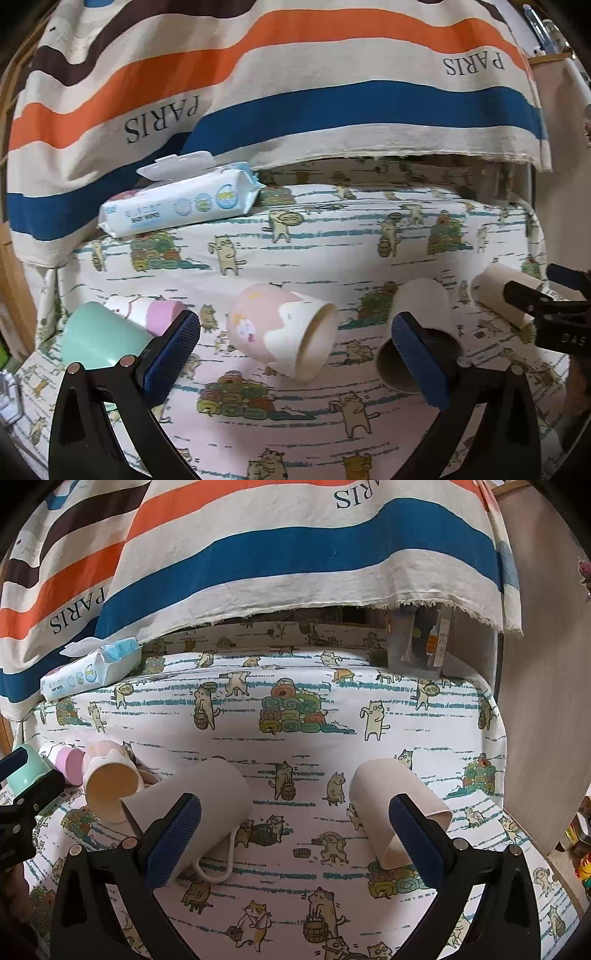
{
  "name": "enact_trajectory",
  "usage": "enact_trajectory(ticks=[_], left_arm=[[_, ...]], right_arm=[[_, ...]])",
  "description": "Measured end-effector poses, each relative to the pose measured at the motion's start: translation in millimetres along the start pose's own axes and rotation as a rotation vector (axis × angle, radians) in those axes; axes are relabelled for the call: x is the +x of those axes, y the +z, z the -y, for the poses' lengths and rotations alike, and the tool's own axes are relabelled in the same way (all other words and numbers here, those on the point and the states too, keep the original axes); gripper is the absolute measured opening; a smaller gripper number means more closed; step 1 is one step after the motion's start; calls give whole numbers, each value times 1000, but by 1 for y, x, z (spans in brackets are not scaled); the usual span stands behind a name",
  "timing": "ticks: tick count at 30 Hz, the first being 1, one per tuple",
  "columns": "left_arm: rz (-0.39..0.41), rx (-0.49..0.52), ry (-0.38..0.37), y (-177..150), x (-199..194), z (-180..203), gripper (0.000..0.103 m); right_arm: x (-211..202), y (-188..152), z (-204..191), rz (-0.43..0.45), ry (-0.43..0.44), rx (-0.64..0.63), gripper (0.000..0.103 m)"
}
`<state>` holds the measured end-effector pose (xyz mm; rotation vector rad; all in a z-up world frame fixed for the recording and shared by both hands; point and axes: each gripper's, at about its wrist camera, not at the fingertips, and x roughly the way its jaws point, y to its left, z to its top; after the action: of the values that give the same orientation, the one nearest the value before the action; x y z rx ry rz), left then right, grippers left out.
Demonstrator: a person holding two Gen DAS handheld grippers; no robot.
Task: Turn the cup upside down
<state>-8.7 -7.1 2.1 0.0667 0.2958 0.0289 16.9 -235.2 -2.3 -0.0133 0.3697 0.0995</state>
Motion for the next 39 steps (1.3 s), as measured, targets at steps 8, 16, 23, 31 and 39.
enact_trajectory(ticks=[8, 16, 23, 31, 39], left_arm=[[-9, -1, -28, -1, 3, 0, 103], [15, 21, -39, -1, -2, 4, 103], [16, 18, -39, 0, -3, 3, 103], [25, 12, -60, 0, -5, 2, 103], [30, 10, -62, 1, -6, 1, 103]], right_arm=[[-19, -3, -6, 87, -20, -26, 102], [-22, 1, -5, 101, -27, -21, 102], [-21, 0, -8, 97, -9, -36, 102], [-21, 0, -6, 93, -37, -22, 102], [-19, 1, -4, 85, -40, -18, 102]])
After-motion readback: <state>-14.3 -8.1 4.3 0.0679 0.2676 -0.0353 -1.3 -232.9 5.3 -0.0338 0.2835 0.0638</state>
